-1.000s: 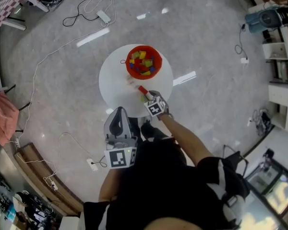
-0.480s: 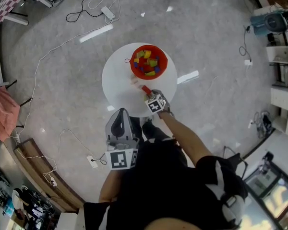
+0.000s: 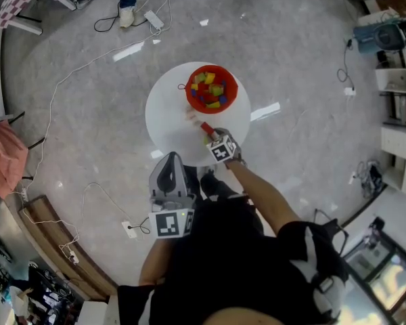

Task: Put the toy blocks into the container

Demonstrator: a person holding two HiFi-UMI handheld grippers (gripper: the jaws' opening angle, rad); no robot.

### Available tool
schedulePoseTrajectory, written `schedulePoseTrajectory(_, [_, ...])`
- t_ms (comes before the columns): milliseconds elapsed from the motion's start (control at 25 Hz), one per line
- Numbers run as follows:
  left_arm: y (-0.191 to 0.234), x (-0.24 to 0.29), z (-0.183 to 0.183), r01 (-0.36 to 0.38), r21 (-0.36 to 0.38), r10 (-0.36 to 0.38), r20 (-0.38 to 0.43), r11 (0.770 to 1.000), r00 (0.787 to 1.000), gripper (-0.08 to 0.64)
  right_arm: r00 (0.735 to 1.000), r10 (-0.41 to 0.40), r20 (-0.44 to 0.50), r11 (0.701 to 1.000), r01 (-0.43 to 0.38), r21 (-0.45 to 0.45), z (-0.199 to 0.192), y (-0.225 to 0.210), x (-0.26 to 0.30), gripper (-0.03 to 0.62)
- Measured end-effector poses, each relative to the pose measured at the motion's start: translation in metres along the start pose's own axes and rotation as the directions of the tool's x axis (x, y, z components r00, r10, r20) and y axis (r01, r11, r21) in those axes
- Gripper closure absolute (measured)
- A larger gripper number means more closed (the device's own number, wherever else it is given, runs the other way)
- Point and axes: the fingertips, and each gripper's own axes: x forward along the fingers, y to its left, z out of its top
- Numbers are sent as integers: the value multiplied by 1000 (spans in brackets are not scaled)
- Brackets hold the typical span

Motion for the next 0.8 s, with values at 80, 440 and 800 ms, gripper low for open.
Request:
schedulePoseTrajectory(80, [0, -1, 0, -1, 6, 1, -7, 1000, 1000, 566, 1000, 7, 22, 1000, -7, -5, 4, 3, -7, 468])
schedulePoseTrajectory(440, [-5, -4, 9, -1, 1, 1, 18, 1000, 1000, 566, 985, 64, 163, 997, -57, -51, 38, 24, -66, 468])
schedulePoseTrajectory(800, [-12, -12, 21, 5, -4, -5, 54, 1000, 999, 566, 902, 85, 423, 996, -71, -48, 119, 25, -167, 468])
